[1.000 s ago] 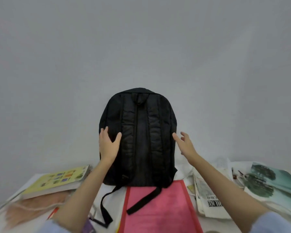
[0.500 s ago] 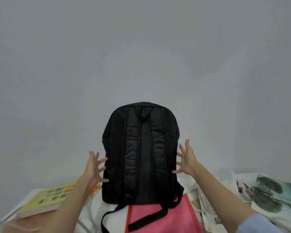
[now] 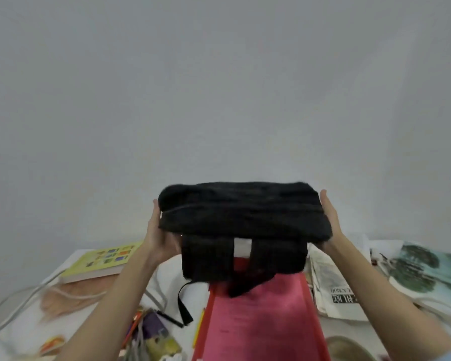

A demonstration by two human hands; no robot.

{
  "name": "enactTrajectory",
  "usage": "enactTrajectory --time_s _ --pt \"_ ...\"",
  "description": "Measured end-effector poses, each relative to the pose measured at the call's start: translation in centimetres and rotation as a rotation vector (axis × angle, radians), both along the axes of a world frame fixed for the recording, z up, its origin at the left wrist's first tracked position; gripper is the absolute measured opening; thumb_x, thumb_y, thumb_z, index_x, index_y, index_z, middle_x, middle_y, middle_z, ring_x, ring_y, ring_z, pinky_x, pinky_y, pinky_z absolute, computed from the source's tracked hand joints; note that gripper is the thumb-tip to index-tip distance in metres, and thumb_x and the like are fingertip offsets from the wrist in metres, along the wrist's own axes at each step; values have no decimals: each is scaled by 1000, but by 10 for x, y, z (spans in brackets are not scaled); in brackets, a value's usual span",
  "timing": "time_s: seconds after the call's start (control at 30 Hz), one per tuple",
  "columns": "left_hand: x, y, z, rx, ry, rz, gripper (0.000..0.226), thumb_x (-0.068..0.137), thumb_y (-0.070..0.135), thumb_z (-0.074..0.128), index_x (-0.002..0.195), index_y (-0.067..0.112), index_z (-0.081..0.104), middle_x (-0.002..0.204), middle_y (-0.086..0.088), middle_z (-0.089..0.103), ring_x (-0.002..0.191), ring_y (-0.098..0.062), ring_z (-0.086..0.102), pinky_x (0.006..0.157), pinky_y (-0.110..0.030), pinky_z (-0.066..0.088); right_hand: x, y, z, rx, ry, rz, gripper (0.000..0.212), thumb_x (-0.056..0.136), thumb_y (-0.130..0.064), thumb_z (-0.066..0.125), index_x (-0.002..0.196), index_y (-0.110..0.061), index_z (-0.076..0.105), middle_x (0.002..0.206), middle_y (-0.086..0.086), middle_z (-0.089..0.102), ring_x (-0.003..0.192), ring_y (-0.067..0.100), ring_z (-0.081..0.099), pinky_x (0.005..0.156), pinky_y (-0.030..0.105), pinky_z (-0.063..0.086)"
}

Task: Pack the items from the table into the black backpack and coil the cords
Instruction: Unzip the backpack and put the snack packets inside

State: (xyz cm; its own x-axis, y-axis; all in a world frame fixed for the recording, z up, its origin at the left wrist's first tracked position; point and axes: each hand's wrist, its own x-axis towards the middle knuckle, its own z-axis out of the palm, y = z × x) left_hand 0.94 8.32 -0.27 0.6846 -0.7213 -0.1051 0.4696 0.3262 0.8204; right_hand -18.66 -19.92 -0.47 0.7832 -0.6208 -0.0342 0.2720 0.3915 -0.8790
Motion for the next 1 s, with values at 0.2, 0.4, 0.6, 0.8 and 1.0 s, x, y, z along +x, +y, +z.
enactTrajectory --time_s 0.2,0.4,0.6,0.8,1.0 --pt "-38 0 -52 180 -36 -115 35 87 29 59 110 5 68 108 -13 70 92 -24 70 80 -34 52 -29 5 -49 -116 237 -56 55 70 -48 76 98 -2 68 97 15 66 93 31 62 84 35 50" --pt "-38 -1 -101 528 -109 4 41 85 17 67 121 -2 57 110 -16 68 95 -27 66 70 -31 53 -32 27 -95 -675 655 -186 34 71 -11 80 65 -14 47 75 4 50 77 21 48 62 23 36" --pt "-30 19 -102 745 -418 235 60 86 13 67 136 -3 37 137 -22 44 122 -32 48 98 -41 43 -10 64 -76 -1354 1156 -151 34 85 -25 62 116 -17 51 126 14 39 116 32 38 95 39 36" --pt "-61 53 -85 697 -879 69 47 83 22 71 125 16 51 123 6 51 120 -8 43 93 -18 34 31 155 -64 -1355 668 292 40 93 -39 52 124 -16 58 120 5 54 108 19 53 93 25 39" --pt "-72 53 -116 906 -1091 -157 55 83 20 70 133 15 47 133 0 49 124 -13 45 97 -17 33 35 175 -118 -1369 699 369 19 78 -42 71 79 -25 63 85 -5 58 87 14 54 82 32 47"
